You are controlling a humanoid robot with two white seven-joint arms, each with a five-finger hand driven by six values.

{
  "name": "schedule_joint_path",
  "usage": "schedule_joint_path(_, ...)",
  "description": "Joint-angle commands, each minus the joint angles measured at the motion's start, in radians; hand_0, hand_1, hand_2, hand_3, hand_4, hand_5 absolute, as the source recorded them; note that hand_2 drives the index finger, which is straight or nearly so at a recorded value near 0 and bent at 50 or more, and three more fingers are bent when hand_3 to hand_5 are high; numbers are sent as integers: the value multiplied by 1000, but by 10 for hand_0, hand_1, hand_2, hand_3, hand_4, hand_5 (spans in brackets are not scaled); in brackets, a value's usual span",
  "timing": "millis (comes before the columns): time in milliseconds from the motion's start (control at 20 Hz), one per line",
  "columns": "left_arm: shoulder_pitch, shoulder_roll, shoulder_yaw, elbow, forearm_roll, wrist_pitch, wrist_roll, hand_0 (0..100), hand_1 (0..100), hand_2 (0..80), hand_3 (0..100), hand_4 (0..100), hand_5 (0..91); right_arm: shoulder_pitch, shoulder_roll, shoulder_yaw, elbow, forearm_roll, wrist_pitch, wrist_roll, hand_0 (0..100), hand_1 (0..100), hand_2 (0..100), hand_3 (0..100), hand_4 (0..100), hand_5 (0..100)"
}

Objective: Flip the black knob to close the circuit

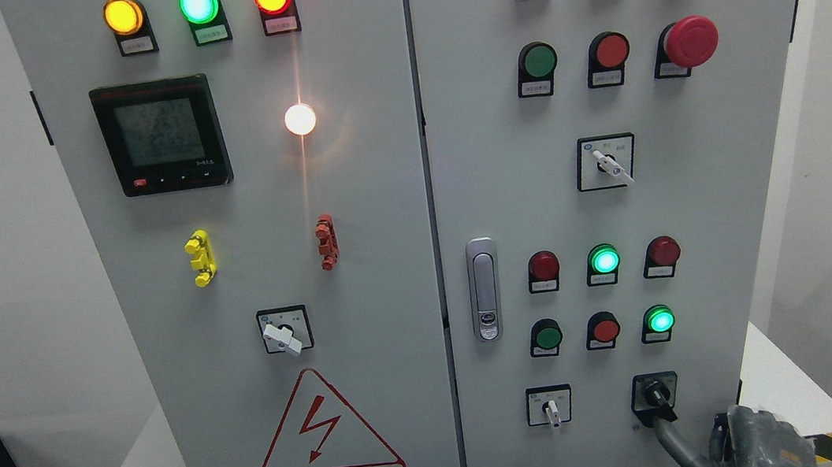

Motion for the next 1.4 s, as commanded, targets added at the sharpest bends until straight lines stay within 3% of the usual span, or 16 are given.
schedule_joint_path(0, 22, 2, 0, -23, 0, -1, 0, 120, 556, 0, 0, 0, 0, 0, 0, -18, -11, -5, 1, 0, 0, 31, 877, 1000, 943, 1000)
schedule_joint_path(1350, 22, 0, 0, -23, 0, -1, 0, 120, 556, 0, 0, 0, 0, -16, 0, -36, -26, -15, 1, 0, 0, 19, 876, 1000, 946, 1000)
